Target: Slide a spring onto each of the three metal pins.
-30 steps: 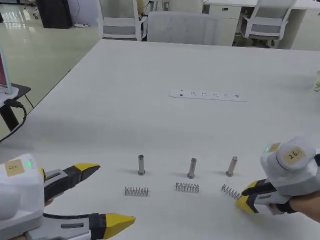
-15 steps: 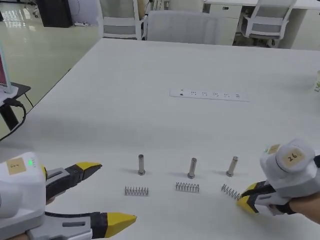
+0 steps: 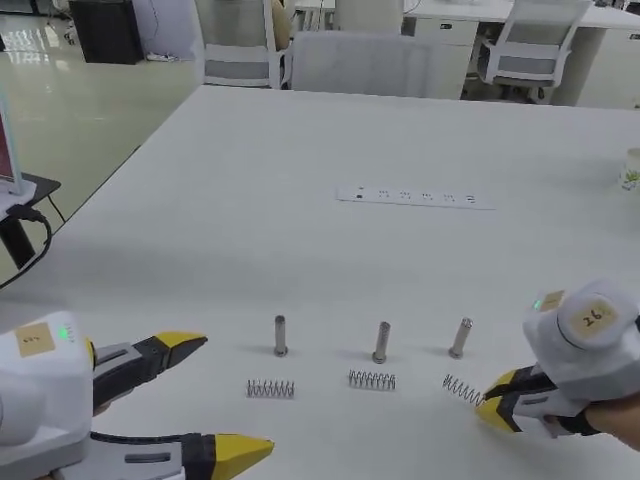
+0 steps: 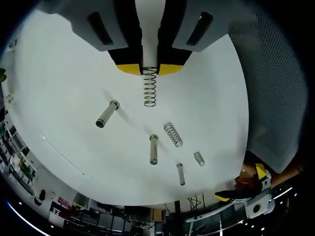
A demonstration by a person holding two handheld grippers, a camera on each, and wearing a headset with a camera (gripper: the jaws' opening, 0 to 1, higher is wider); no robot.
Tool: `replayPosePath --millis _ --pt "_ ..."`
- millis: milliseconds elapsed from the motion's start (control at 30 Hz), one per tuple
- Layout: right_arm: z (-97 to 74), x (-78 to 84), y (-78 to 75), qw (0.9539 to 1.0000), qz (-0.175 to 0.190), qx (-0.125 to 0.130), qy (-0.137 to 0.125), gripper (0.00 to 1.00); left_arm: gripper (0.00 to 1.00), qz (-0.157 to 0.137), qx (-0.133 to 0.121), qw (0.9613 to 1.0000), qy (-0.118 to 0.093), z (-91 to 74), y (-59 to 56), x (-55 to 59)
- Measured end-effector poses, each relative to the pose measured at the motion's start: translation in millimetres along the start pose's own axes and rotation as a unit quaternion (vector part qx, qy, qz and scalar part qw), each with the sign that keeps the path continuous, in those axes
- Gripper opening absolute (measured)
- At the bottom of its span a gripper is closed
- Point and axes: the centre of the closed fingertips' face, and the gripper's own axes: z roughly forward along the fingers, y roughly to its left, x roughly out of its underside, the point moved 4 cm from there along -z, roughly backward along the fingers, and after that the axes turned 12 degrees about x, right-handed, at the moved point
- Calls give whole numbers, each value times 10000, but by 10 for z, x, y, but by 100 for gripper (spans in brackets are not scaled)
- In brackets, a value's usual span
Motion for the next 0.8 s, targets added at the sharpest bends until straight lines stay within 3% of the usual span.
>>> replayPosePath --millis 433,800 --pt "-176 -121 201 9992 -276 -305 -9 8 67 167 344 9992 116 129 -130 -29" --pt "-254 -485 377 9951 -750 -592 -238 8 64 381 669 9968 194 298 -186 -112"
